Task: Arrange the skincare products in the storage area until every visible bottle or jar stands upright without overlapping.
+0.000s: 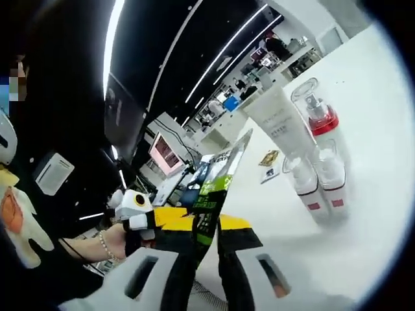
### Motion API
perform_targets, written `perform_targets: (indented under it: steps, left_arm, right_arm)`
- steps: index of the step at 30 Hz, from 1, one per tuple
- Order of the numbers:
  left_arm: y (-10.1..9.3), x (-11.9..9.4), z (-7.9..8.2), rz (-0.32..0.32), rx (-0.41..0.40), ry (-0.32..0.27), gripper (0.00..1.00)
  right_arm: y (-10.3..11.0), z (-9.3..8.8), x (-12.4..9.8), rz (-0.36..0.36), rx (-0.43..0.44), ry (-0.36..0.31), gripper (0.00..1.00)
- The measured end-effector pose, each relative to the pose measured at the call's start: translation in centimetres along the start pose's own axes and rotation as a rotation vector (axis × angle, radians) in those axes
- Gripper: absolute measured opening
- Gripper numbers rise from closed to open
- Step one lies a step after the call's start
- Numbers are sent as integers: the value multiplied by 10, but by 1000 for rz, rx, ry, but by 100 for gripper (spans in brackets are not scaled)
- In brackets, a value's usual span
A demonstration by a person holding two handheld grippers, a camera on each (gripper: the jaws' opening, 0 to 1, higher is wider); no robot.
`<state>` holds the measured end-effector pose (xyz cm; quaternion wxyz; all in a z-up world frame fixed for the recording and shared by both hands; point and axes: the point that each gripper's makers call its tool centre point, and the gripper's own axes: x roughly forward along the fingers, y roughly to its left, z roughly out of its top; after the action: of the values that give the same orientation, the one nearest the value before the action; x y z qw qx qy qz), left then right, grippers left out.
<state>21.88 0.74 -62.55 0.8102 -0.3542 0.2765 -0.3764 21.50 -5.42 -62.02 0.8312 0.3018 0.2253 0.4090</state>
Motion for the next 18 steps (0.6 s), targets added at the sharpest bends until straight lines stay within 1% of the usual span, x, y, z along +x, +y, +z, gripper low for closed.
perform_targets:
  steps: [2,4,8,11,14,18]
  left_arm:
    - [3,1,2,1,-9,-4,0]
    - [5,3,4,2,-14,-8,0]
    - [8,5,6,6,-18,-9,0]
    - [10,7,8,7,-36,-16,0]
    - [13,9,8,9,-43,-16,0]
    - [17,13,7,12,-48,-17,0]
  right_arm:
    - [2,0,0,13,-10,5,26]
    - [3,-2,2,21,-35,22,32]
    - [7,-3,5,46,-41,26,47]
    - [10,-5,8,59,-73,45,57]
    - [11,-7,10,70,-73,52,65]
    - [8,-13,13,59,-100,83,73]
